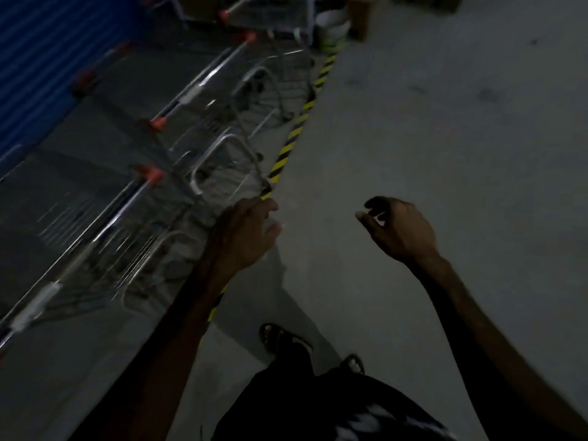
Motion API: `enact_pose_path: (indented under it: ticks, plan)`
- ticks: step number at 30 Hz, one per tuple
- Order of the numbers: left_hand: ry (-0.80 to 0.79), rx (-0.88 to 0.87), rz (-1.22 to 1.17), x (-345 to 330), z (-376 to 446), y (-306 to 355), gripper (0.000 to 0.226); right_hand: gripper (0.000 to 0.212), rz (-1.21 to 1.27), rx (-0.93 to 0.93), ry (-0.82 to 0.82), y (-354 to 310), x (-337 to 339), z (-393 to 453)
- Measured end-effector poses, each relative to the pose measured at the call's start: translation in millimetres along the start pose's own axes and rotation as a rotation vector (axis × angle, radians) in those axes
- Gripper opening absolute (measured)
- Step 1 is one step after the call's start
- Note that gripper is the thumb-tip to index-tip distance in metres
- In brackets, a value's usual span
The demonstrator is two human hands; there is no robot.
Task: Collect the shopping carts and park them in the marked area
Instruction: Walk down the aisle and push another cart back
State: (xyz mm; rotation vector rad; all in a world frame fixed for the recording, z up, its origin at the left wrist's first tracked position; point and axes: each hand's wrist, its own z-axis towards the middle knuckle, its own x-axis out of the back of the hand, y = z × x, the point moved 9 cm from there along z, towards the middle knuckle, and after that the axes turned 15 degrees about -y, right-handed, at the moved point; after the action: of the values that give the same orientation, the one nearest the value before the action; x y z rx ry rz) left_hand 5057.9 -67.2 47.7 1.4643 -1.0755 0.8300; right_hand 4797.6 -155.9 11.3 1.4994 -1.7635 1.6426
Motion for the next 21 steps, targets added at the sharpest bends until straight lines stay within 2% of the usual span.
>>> enact_pose_path:
  ticks: [5,12,16,21]
  plan:
    - [-0.080,-0.318,0.029,-41.1,29.2,131.5,0.037,0.040,0.146,-0.257,0.190,111.0,39.3,-112.6]
    - [-0.212,-0.737,0.071,-95.8,58.6,321.4,0.032,0.040,0.311,-0.572,0.496,213.5,73.8,-253.5]
    - [-0.314,-0.939,0.091,-124.4,72.3,404.3,0.034,0.041,0.383,-0.768,0.678,251.2,76.3,-328.0]
    - [-0.416,-1.169,0.132,-151.6,71.9,485.8,0.036,0.042,0.452,-1.000,0.854,263.3,63.4,-405.0]
